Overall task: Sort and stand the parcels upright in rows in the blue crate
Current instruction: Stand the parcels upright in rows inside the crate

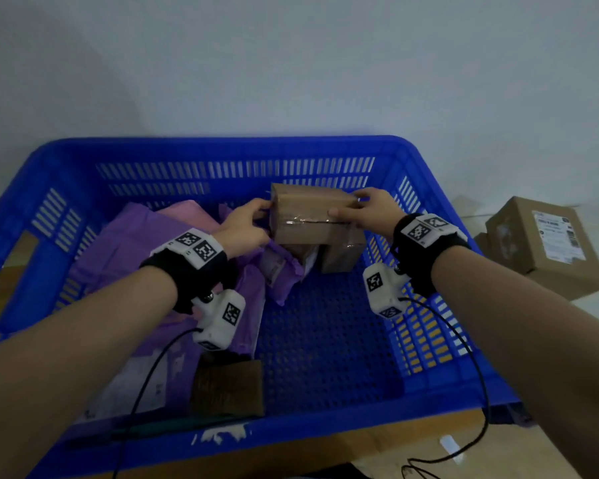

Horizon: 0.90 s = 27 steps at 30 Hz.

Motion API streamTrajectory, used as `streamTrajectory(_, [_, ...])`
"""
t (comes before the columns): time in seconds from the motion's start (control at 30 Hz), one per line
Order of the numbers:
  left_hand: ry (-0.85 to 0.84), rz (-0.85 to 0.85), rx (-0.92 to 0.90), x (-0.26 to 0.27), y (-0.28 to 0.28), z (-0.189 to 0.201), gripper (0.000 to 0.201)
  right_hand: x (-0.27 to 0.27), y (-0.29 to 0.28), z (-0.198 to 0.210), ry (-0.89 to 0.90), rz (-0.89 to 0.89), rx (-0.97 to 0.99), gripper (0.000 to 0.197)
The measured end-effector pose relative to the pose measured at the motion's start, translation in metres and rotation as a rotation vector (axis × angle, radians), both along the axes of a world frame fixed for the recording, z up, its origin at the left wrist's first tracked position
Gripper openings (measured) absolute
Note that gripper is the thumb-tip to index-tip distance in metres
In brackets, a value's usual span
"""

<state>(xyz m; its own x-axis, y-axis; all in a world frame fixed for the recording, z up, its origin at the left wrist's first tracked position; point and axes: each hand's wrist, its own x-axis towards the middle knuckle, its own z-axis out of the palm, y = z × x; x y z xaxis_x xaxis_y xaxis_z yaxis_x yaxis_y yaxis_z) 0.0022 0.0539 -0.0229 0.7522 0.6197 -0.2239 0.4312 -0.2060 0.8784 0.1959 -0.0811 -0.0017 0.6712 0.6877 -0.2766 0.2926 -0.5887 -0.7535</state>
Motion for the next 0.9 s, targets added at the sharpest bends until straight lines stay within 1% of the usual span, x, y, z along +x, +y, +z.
streamTrajectory(0.07, [-0.037,-0.008,0.051,-0.001,0.002,0.005,0.069,0.003,0.0,0.006,0.036,-0.058,0.068,0.098])
streamTrajectory(0.13, [-0.093,0.003,0.071,0.001,0.002,0.009,0.069,0.004,0.0,0.013,0.065,-0.082,0.084,0.099])
streamTrajectory(0.2, [-0.119,0.006,0.127,0.004,0.002,0.012,0.066,0.001,0.0,0.022,0.088,-0.087,0.067,0.09])
streamTrajectory(0.3, [-0.097,-0.018,0.177,0.011,0.0,0.016,0.065,-0.001,-0.003,0.032,0.098,-0.105,0.033,0.066])
streamTrajectory(0.4, [-0.138,-0.053,0.114,0.017,-0.005,0.02,0.053,0.003,-0.009,0.037,0.122,-0.115,-0.033,0.058])
streamTrajectory(0.47, [-0.165,-0.057,0.065,0.019,-0.008,0.022,0.051,0.004,-0.013,0.037,0.157,-0.123,-0.064,0.055])
streamTrajectory(0.57, [-0.169,-0.039,0.009,0.018,-0.009,0.025,0.061,0.003,-0.017,0.038,0.178,-0.132,-0.093,0.051])
streamTrajectory(0.6, [-0.159,-0.038,-0.004,0.017,-0.009,0.026,0.069,0.002,-0.018,0.038,0.186,-0.119,-0.108,0.053])
streamTrajectory(0.67, [-0.121,-0.039,-0.028,0.015,-0.009,0.03,0.092,0.001,-0.021,0.038,0.207,-0.088,-0.137,0.056])
streamTrajectory(0.7, [-0.094,-0.043,-0.027,0.014,-0.009,0.032,0.099,0.001,-0.022,0.038,0.219,-0.072,-0.142,0.057])
streamTrajectory(0.73, [-0.067,-0.055,-0.004,0.012,-0.008,0.034,0.099,0.0,-0.024,0.039,0.227,-0.054,-0.141,0.056])
streamTrajectory(0.8, [-0.014,-0.097,0.048,0.012,-0.007,0.038,0.085,-0.002,-0.027,0.042,0.209,0.001,-0.127,0.055])
streamTrajectory(0.9, [0.05,-0.148,0.006,0.011,-0.01,0.045,0.064,-0.007,-0.031,0.047,0.12,0.172,-0.122,0.064])
